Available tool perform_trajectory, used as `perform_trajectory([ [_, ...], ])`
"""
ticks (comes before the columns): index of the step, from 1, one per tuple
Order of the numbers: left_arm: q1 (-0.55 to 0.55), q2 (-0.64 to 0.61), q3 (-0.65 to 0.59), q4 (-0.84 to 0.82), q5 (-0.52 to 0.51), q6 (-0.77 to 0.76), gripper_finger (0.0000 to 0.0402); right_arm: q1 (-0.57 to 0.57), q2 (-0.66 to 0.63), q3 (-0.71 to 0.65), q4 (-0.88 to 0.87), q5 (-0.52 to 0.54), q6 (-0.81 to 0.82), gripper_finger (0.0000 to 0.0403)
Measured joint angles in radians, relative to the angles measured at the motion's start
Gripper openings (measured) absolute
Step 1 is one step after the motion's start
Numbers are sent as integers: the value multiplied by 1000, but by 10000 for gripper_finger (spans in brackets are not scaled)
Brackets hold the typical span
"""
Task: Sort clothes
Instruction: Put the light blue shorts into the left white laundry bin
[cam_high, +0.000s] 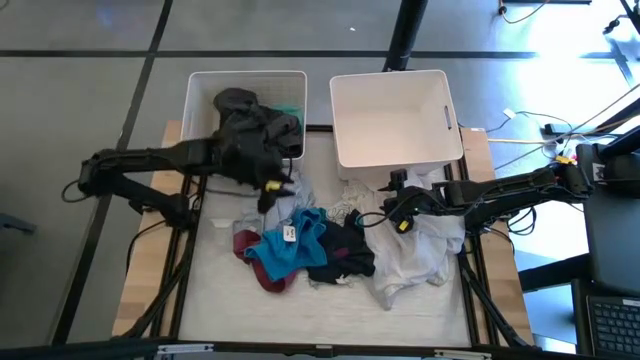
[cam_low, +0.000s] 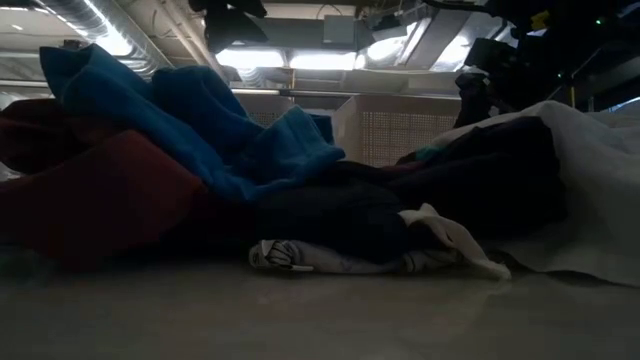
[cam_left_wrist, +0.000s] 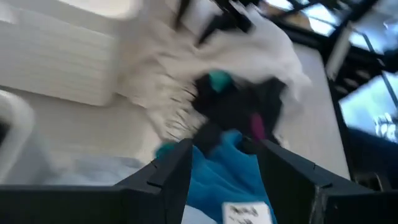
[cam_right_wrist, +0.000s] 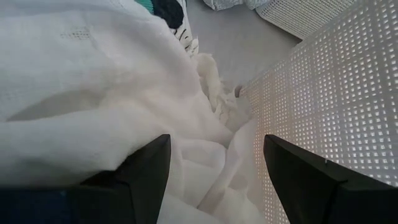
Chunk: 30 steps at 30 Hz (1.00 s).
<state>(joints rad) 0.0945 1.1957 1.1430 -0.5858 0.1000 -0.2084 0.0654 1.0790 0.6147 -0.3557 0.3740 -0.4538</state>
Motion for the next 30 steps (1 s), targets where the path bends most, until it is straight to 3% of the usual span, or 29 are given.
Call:
perform_trajectory([
  [11,-229,69,-131,100,-10,21,173,0,0,0,9,0,0,259],
  [24,-375,177,-140,82,-10,-163,173,0,0,0,16,0,2,259],
  [30,-431,232,-140,30,-140,-159,173,0,0,0,16,0,2,259],
])
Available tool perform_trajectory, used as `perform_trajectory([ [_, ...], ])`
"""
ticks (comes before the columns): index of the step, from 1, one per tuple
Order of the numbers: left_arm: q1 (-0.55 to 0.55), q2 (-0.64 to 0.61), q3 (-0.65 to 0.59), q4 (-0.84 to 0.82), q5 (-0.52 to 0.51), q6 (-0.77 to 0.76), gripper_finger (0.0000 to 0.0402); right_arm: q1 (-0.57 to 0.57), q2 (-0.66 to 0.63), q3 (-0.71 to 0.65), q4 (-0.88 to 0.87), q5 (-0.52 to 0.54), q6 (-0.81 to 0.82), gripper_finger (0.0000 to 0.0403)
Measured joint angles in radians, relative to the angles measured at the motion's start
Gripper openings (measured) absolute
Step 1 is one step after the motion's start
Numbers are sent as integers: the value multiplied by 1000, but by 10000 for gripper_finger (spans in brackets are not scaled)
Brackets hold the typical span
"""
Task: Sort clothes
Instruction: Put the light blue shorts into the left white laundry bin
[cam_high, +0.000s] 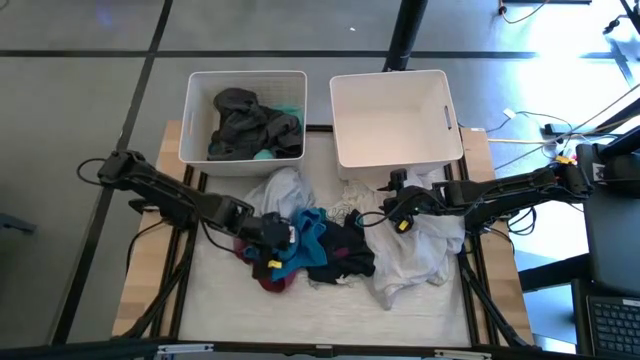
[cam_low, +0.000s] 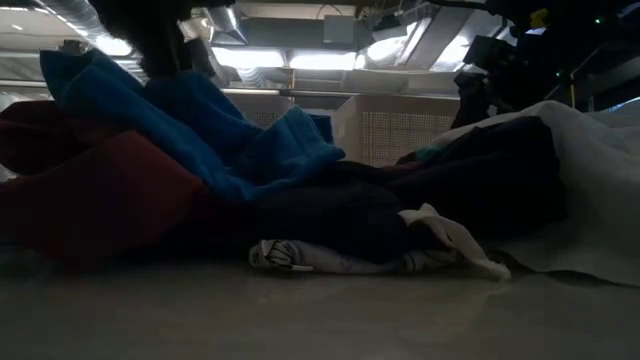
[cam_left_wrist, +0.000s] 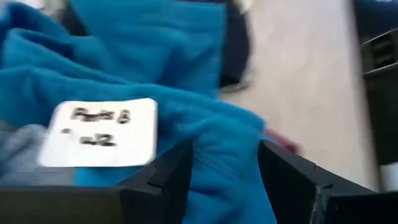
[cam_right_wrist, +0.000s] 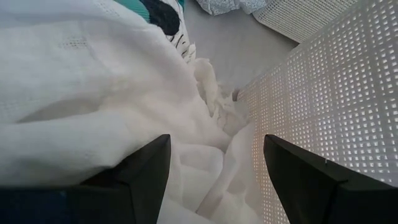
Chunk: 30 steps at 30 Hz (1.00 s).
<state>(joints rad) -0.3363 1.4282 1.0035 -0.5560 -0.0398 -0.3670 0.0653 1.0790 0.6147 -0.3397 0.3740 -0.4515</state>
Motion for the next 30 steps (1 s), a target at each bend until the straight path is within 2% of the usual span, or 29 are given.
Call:
perform_trajectory([
  [5,-18,74,0,-46,-220,99,173,0,0,0,2,0,0,259],
  [10,-16,182,1,-80,-317,192,173,0,0,0,2,0,0,259],
  [14,-4,260,1,-83,-355,226,169,0,0,0,3,0,0,259],
  [17,3,288,3,-82,-359,215,137,0,0,0,3,0,0,259],
  [22,14,289,2,-82,-401,189,42,0,0,0,5,1,0,259],
  [24,16,279,6,-95,-429,170,18,0,0,0,8,1,0,259],
  [30,15,220,54,-87,-597,162,32,0,0,0,19,2,0,259],
])
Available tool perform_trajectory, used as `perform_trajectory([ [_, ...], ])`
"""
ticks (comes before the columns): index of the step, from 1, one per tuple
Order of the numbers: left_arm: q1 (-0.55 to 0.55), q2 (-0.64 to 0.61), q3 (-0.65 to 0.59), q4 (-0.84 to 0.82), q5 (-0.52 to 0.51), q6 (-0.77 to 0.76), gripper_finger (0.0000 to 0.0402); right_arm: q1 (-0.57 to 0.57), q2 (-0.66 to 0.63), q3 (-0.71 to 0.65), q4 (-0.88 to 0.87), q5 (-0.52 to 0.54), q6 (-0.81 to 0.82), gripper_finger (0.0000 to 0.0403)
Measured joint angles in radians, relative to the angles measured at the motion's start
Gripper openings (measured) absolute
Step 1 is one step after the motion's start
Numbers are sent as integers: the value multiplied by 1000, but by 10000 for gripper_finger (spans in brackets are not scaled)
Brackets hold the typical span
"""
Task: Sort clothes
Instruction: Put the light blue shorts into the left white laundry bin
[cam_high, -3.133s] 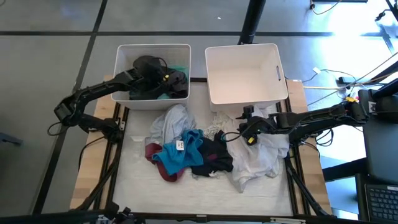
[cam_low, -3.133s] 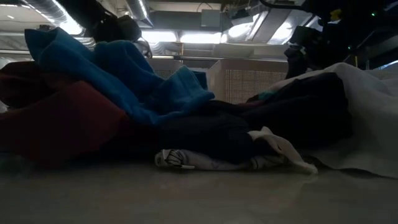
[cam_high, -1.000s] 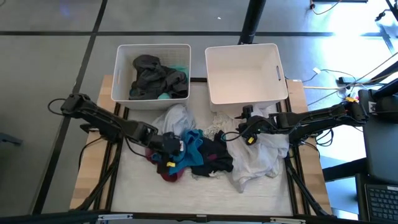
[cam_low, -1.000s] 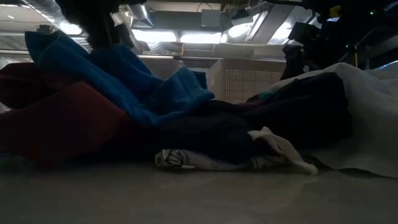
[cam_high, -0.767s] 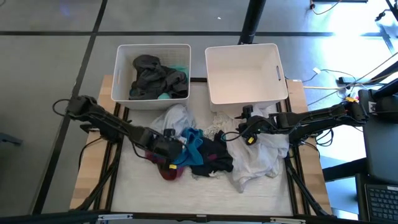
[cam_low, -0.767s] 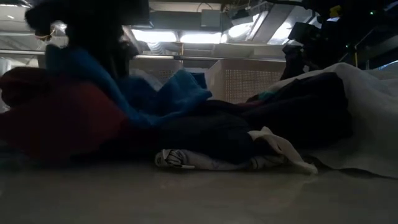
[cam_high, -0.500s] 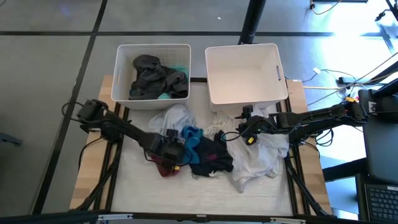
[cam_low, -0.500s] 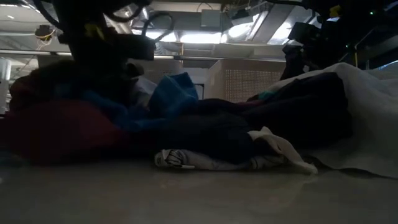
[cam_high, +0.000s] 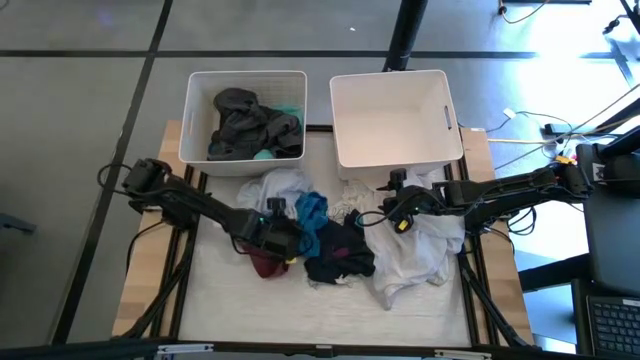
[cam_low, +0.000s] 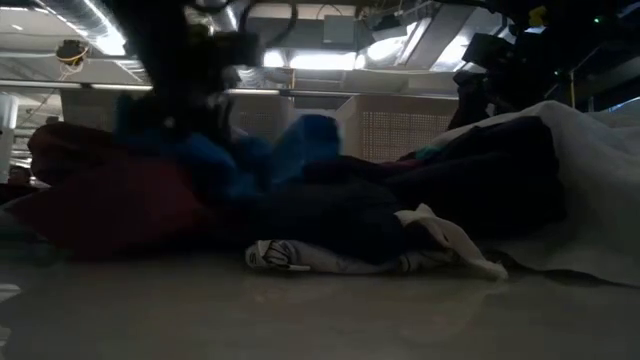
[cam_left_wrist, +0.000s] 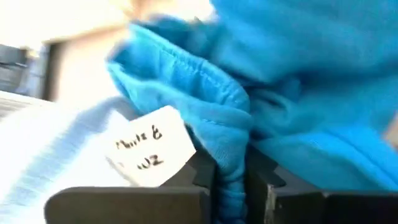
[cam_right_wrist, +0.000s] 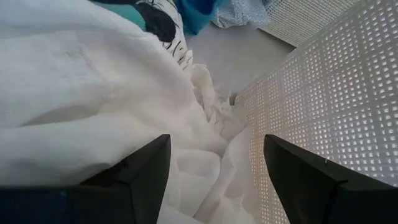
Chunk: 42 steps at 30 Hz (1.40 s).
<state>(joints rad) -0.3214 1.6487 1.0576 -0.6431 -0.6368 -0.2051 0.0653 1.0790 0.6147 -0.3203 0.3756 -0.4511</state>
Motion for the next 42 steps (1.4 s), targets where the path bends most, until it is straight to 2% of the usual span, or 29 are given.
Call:
perform_trajectory([
  [8,2,-127,53,68,-149,92,24,0,0,0,9,0,0,259],
  [18,48,-344,63,293,-301,403,33,0,0,0,9,0,-2,259],
  [31,288,-572,63,638,-320,857,33,0,0,0,8,0,-3,259],
  [35,400,-613,61,612,-320,880,36,0,0,0,8,0,-3,259],
  [42,610,-613,42,439,-317,739,40,0,0,0,11,0,-28,259],
])
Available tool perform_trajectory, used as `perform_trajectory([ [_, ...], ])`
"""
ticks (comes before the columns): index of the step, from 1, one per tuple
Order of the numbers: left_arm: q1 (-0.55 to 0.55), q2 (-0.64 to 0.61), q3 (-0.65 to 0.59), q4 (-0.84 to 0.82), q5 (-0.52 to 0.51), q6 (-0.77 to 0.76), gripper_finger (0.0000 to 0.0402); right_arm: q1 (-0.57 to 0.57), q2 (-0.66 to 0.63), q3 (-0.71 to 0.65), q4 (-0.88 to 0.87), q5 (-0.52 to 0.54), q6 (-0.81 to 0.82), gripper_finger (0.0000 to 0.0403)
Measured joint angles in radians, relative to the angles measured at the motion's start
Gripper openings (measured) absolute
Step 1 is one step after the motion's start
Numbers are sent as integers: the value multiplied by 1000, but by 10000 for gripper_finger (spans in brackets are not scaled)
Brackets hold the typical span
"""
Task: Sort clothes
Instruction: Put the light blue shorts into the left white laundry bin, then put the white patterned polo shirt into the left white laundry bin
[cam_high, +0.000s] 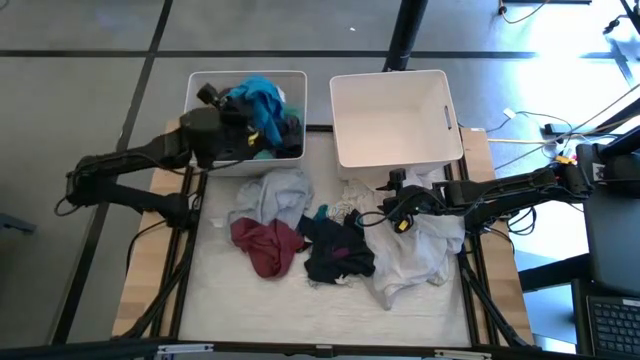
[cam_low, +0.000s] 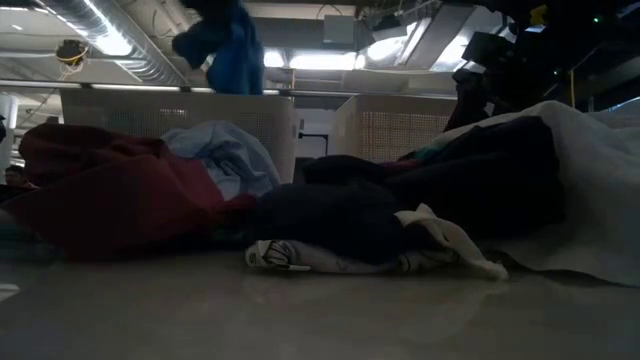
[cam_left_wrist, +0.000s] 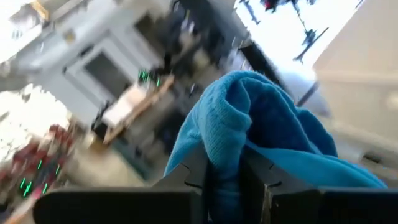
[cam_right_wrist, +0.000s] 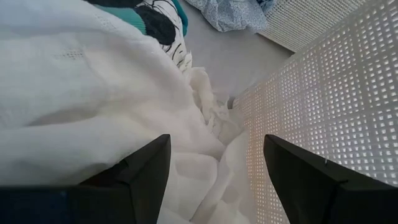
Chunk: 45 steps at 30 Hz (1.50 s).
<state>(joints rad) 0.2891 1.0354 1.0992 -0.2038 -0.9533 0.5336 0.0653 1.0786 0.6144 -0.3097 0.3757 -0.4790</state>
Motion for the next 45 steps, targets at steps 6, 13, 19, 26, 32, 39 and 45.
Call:
perform_trajectory([
  [6,127,44,0,-176,10,-206,48,0,0,0,2,1,0,259],
  [13,178,94,-1,-269,94,-340,80,0,0,0,2,1,0,259],
  [19,198,117,-1,-313,143,-417,139,0,0,0,2,1,0,259],
  [26,199,118,64,-481,257,-554,195,0,0,0,1,0,1,259],
  [32,198,118,221,-778,498,-719,215,0,0,0,1,0,1,259],
  [39,173,113,317,-919,671,-819,211,0,0,0,1,-1,2,259],
  [45,55,112,317,-920,733,-860,212,0,0,0,2,-1,0,259],
])
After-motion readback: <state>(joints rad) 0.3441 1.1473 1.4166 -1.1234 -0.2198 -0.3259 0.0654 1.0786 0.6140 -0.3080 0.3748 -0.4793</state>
